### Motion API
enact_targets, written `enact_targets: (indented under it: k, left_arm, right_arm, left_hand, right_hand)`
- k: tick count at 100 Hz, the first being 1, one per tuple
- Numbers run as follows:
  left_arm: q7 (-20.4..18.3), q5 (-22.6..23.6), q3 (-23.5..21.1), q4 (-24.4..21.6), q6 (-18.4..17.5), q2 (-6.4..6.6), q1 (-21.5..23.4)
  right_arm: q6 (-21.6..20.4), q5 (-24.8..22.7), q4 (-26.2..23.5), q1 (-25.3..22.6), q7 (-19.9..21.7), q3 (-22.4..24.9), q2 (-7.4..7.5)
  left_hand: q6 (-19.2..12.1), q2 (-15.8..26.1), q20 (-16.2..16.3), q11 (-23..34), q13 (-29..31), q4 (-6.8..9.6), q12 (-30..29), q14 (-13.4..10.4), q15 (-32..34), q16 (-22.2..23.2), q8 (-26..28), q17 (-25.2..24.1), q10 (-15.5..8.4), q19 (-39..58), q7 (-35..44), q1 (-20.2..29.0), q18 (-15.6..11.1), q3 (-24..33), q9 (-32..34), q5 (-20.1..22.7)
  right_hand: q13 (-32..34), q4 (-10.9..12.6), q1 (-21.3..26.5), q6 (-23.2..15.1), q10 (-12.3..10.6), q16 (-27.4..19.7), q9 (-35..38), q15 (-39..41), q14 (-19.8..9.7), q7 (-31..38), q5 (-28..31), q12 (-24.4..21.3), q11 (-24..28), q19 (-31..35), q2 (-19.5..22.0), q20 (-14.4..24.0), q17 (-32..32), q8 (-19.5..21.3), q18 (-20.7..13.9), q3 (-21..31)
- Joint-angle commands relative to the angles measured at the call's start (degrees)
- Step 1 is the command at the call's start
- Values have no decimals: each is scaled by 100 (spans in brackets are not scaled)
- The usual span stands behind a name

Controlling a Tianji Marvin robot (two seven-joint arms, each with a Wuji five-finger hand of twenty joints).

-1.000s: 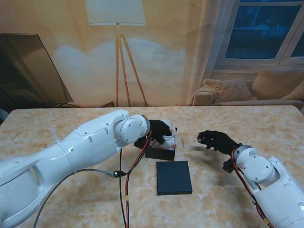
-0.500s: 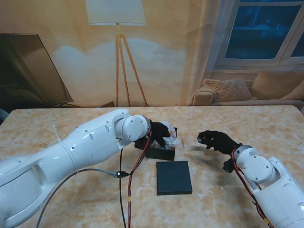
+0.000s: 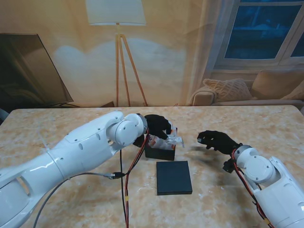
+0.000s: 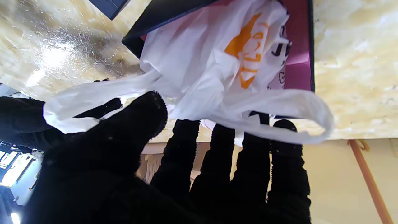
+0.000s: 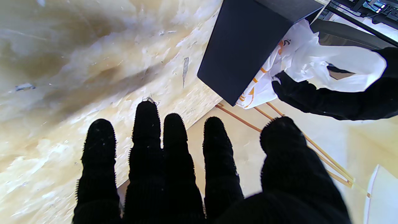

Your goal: Pack mini donuts into a plastic bag, tie the opening and put the bag into the gift box

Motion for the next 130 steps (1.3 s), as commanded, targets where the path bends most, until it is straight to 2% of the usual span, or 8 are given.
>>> enact_targets:
  k: [1, 32, 44, 54, 70, 83, 101, 130]
  left_arm:
    - [-120, -6, -47, -203, 24, 67, 65]
    - [7, 485, -813, -1081, 66, 360, 675]
    - [25, 751, -1120, -1380, 45, 469, 948]
    - [-27, 877, -1313, -1573, 85, 540, 1138]
    - [-336, 804, -1482, -1750, 95, 654, 1301]
    - [-427, 628, -1547, -1821, 145, 676, 1412]
    - [-697, -17, -1444, -1746, 196, 673, 1328]
    - [-653, -510, -1091, -1399, 242, 513, 1005]
  right_arm:
    - [-15, 13, -10, -50, 82, -14, -26]
    - [-17, 19, -23, -65, 70, -3, -29]
    - [-7, 18, -35, -75, 64, 4, -30]
    - [-7, 14, -45, -85, 51, 14, -32]
    - [-14, 7, -63, -107, 20, 37, -37]
    - [-20, 2, -63, -110, 23, 43, -35]
    - [-17, -1, -59, -106, 45, 40, -30]
    - [-21, -12, -49, -101, 48, 39, -28]
  left_hand:
    - [-55, -33, -159, -142, -283, 107, -110, 87, -203, -150, 5, -130, 129, -137, -170, -165, 82, 164, -307, -230]
    - [3, 80, -202, -218, -342, 131, -151, 110, -251, -246, -42, -154, 183, -247, -303, -119, 94, 66, -412, -390]
    - [13, 190, -69, 187, -42, 144, 195, 78, 173, 23, 582, 33, 69, 57, 519, -18, 43, -101, -148, -339]
    - [-165, -36, 130, 734, 459, -299, 801, 40, 826, 687, 1535, 329, -114, 485, 1808, 602, 16, -848, 307, -410]
    - [-569, 344, 335, 1240, 1235, -140, 1180, 49, 1372, 1101, 1158, 807, -339, 1009, 3045, 1229, 70, -2138, 1183, 83]
    - [-561, 593, 532, 1554, 1599, -68, 1337, 130, 1767, 1327, 1129, 1020, -338, 1396, 3346, 1310, 142, -2356, 1612, 515]
    - [-366, 727, 618, 1378, 1770, -29, 1163, 253, 1689, 1246, 579, 1128, -280, 1504, 2883, 1207, 213, -2299, 1890, 998]
    - [-103, 743, 101, 320, 1509, -55, -92, 97, 340, 2, -54, 970, -288, 835, 922, 1001, 187, -1930, 1860, 1126]
  right_hand:
    - [56, 134, 78, -43, -41, 2, -49, 48, -26, -27, -73, 14, -60, 26, -47, -31, -27, 14, 11, 37]
    - [55, 129, 37, -40, -40, 1, -53, 47, -35, -26, -73, 12, -58, 27, -59, -34, -23, 12, 16, 105]
    - [55, 126, 21, -41, -45, 1, -55, 48, -38, -26, -74, 11, -58, 27, -61, -34, -23, 12, 17, 131]
    - [52, 125, 14, -37, -40, 0, -57, 47, -36, -26, -72, 10, -60, 26, -59, -35, -25, 11, 15, 155]
    - [53, 121, -8, -38, -23, 1, -52, 48, -31, -24, -67, 10, -60, 25, -67, -36, -25, 12, 7, 178]
    - [50, 119, -20, -39, -27, 1, -51, 46, -26, -29, -75, 10, -60, 24, -62, -36, -28, 9, 17, 196]
    - [50, 117, -30, -41, -34, 0, -55, 44, -29, -28, -71, 8, -66, 24, -69, -35, -31, 9, 14, 213]
    - [56, 114, -30, -42, -15, 0, -89, 43, -34, -32, -80, 0, -90, 25, -72, -33, -29, 7, 14, 237]
